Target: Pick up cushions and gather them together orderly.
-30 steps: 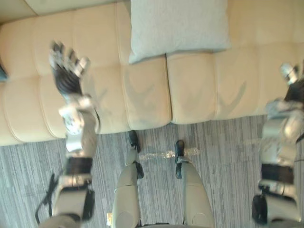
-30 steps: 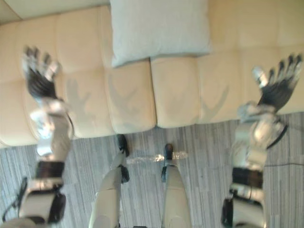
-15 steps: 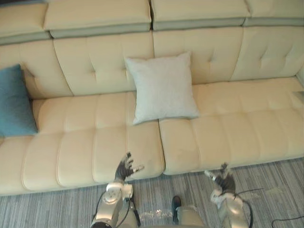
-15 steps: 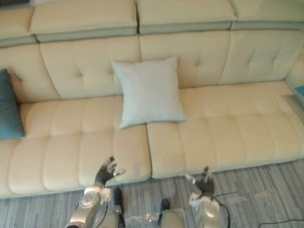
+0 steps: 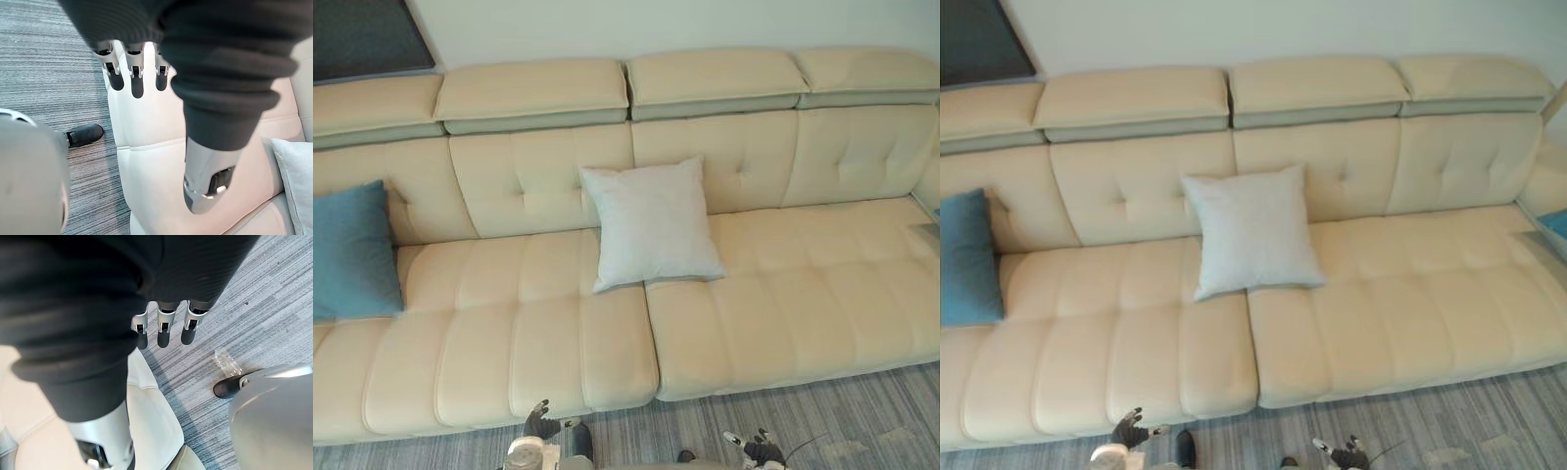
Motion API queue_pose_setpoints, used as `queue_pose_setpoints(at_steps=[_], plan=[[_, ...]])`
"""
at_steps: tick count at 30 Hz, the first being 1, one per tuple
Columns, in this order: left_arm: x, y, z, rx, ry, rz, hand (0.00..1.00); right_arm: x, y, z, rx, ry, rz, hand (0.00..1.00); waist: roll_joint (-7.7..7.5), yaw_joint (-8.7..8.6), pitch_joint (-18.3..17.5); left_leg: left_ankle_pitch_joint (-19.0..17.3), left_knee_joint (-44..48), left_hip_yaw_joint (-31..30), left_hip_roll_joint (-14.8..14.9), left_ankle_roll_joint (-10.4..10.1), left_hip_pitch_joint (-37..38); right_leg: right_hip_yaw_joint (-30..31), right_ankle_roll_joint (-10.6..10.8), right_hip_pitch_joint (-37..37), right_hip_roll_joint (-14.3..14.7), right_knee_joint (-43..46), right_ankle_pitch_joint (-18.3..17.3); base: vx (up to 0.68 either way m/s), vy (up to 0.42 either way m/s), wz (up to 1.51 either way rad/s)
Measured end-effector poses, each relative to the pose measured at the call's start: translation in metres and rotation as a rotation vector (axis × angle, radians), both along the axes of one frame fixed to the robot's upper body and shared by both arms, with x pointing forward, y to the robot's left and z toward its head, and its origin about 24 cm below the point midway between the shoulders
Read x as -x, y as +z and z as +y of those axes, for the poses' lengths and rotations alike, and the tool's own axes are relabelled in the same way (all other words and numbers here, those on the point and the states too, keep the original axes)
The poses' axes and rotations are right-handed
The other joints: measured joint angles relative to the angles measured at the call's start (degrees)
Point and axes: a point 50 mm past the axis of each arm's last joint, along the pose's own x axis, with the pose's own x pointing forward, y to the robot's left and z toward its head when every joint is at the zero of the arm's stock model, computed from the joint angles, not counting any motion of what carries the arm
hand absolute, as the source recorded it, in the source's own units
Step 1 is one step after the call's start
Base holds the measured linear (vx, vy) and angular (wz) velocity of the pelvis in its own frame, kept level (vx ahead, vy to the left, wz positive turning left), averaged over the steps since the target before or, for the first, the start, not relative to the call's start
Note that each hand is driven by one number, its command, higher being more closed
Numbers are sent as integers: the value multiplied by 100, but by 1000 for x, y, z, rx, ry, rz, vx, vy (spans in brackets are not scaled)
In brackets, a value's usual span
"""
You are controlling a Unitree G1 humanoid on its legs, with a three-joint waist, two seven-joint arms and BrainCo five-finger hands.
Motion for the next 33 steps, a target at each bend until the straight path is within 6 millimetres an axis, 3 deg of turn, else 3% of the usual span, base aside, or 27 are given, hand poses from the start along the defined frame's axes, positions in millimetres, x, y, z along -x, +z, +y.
queue_pose_setpoints(at_steps=[3,6,8,11,12,13,14,15,16,20,24,28,29,30,31,33], plan=[[1,-1,1,-3,-2,17,0,-4,-1,-1,-9,-22,6,0,-70,-7,50,-82,0,51,-23,-27,-34,131,23,-79,-12,-58,53,-28,32,-22],[-11,2,0,-11,-23,-10,0,-25,4,1,-8,-5,-44,0,-177,19,152,-125,4,330,-2,-1,-240,461,29,-483,13,-82,247,-38,31,-54],[-30,8,-3,-13,-43,-52,0,-40,9,3,-3,9,-83,0,-227,34,220,-146,67,453,23,35,-518,594,29,-784,45,-67,459,-8,19,-50],[-53,18,-6,-13,-64,-120,0,-51,14,3,17,43,-118,0,-208,39,357,-375,629,453,129,270,-832,439,18,-1113,136,251,794,-12,22,-43],[-63,24,-7,-16,-71,-166,0,-51,14,3,25,53,-116,0,-166,69,337,-440,714,469,238,425,-910,434,143,-919,119,-150,1020,-12,56,-26],[-75,32,-8,-18,-76,-219,0,-55,17,5,27,53,-135,0,-117,29,371,-409,745,454,253,380,-933,198,-11,-1112,85,1013,328,-6,45,-6],[-79,35,-9,-19,-80,-240,0,-53,16,5,26,54,-132,0,-117,31,373,-383,761,431,242,381,-911,121,-42,-1180,70,1559,91,71,-10,44],[-84,40,-6,-29,-87,-273,0,-49,14,8,19,61,-115,0,-137,55,360,-351,841,349,203,415,-991,-27,109,-1207,3,2663,-187,72,-69,35],[-86,43,-1,-38,-72,-288,0,-50,14,10,18,73,-119,0,-246,109,289,-351,993,335,210,415,-1126,-43,65,-1121,-9,3008,-198,58,-88,27],[-69,33,6,-53,-49,-220,0,-71,22,10,43,102,-175,0,-167,367,242,-400,1396,413,384,347,-1494,70,187,-796,234,1867,-150,-46,-45,-40],[-55,22,-9,-12,-46,-164,0,-74,23,15,50,115,-179,0,-196,383,278,-322,1495,457,532,306,-1628,-39,127,-374,318,820,-204,-54,-52,-14],[-49,18,-15,8,-51,-136,0,-69,21,17,44,106,-163,0,-108,357,399,-237,1654,330,615,176,-1415,-54,57,-93,420,765,-243,-133,-51,-5],[-52,19,-16,13,-52,-148,0,-62,18,15,45,92,-145,0,-145,290,437,-325,1863,-108,596,92,-1463,-216,-113,-79,328,845,-329,-168,-142,-5],[-53,20,-17,14,-49,-153,0,-60,17,17,38,88,-139,0,-215,328,439,-651,2328,-342,528,94,-1579,-296,-318,-139,247,874,-499,-168,-137,-33],[-52,19,-19,22,-48,-148,0,-62,18,14,44,81,-145,0,-167,350,448,-1047,2844,-603,490,74,-1727,-301,-302,-268,224,922,-592,-175,4,-70],[-50,17,-28,50,-51,-132,0,-55,16,7,51,53,-127,0,-51,327,476,-1855,3847,-1301,269,-184,-1788,-9,-232,-612,198,1264,-575,-172,156,-68]])
